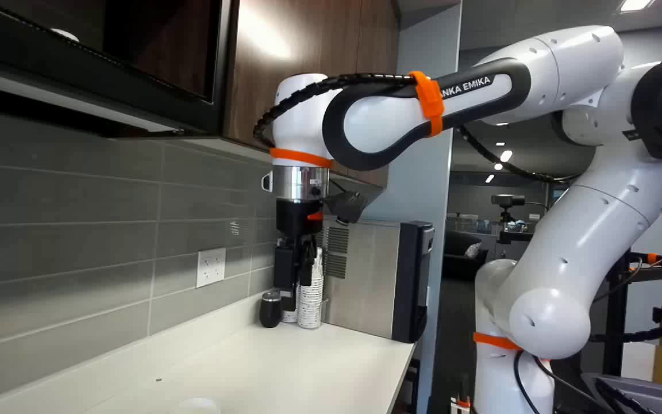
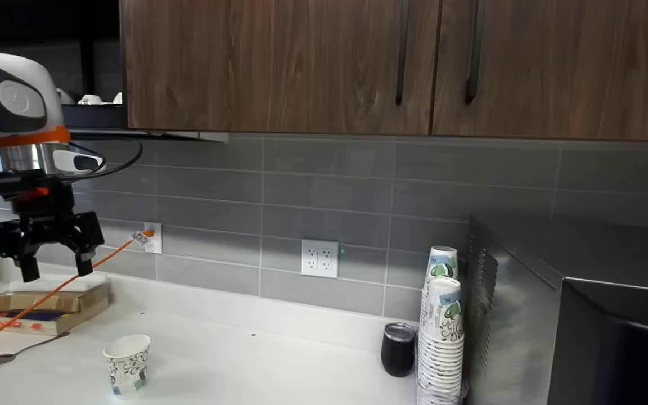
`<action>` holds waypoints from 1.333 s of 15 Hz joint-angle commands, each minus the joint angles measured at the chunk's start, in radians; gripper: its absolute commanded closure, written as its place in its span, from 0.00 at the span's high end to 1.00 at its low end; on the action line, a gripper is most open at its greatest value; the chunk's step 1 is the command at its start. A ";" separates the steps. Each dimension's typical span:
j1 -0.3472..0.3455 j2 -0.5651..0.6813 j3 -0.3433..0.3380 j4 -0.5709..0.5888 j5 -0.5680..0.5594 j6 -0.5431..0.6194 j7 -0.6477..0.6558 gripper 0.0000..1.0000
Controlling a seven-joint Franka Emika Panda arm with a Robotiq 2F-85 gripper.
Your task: Pick up the coffee cup from the left side of the counter and place it in the open upper cabinet.
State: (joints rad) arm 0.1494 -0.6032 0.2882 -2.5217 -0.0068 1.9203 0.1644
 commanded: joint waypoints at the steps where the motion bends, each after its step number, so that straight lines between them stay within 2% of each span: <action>1: 0.017 0.003 -0.015 0.002 -0.009 -0.002 0.008 1.00; 4: 0.017 0.004 -0.015 0.002 -0.009 -0.002 0.008 1.00; 8: 0.048 0.082 -0.006 -0.006 -0.021 0.096 -0.061 1.00; 13: 0.084 0.229 -0.012 -0.039 -0.023 0.331 -0.142 1.00; 16: 0.072 0.360 -0.034 -0.053 -0.022 0.528 -0.187 1.00; 20: 0.068 0.519 -0.059 -0.027 -0.020 0.679 -0.237 1.00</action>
State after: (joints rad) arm 0.2171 -0.2019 0.2507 -2.5855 -0.0162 2.5120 -0.0269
